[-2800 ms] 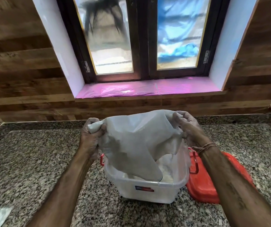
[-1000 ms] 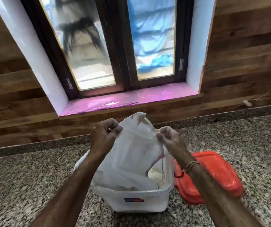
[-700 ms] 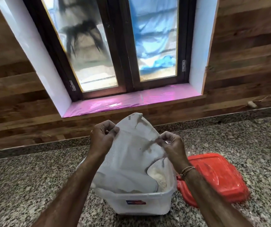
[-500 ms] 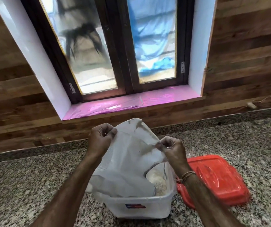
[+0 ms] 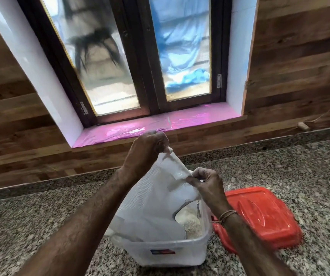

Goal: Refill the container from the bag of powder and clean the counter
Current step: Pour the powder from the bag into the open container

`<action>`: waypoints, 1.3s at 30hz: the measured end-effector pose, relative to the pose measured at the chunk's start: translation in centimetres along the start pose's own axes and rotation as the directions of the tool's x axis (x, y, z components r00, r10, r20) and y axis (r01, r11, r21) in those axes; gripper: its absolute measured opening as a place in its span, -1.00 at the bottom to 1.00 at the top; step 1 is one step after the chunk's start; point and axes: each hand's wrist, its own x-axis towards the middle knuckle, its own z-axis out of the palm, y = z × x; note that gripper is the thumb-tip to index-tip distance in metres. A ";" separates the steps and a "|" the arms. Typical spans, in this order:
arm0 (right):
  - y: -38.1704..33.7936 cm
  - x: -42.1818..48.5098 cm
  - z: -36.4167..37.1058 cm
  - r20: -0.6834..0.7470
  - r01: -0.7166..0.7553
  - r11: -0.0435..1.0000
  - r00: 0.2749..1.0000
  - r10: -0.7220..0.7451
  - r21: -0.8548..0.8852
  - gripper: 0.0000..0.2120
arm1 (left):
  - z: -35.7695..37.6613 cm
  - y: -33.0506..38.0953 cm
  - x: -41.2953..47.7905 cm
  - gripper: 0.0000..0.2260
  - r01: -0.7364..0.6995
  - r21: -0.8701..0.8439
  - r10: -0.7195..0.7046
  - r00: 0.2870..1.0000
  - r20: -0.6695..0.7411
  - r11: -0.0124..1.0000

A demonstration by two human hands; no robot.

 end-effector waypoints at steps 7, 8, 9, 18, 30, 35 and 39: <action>-0.3 -0.2 0.1 -0.026 -0.019 1.000 0.999 0.019 -0.016 -0.82 | -0.1 0.1 -1.0 -0.81 0.059 -0.032 -0.060 0.998 -0.029 0.998; -0.3 -0.2 0.1 -0.024 -0.024 1.000 0.999 0.023 -0.013 -0.81 | -0.1 0.1 -1.1 -0.82 0.098 -0.083 -0.102 0.994 -0.043 0.992; -0.4 -0.3 0.1 -0.021 -0.030 1.000 0.999 0.030 -0.008 -0.81 | -0.2 0.0 -1.1 -0.84 0.148 -0.164 -0.158 0.986 -0.048 0.975; -0.6 -0.9 0.2 -0.057 -0.050 0.999 0.997 0.049 -0.017 -0.83 | -0.3 -1.2 -1.3 -0.88 0.464 -0.648 -0.539 0.837 0.097 0.604; -1.2 -1.0 -0.7 0.058 -0.030 0.987 0.998 0.040 -0.159 -0.85 | -1.8 -2.6 -6.1 -0.73 0.418 -0.209 -0.411 0.908 0.079 0.884; -7.8 -0.1 0.2 0.065 0.533 0.677 0.807 -0.587 -0.508 -0.23 | -1.2 -0.1 -5.0 -0.67 0.250 0.038 -0.250 0.968 -0.022 0.967; -10.5 1.9 0.9 0.386 0.649 0.332 0.709 -0.590 -0.685 -0.71 | -0.8 0.8 -4.9 -0.63 0.162 0.082 -0.162 0.987 -0.009 0.983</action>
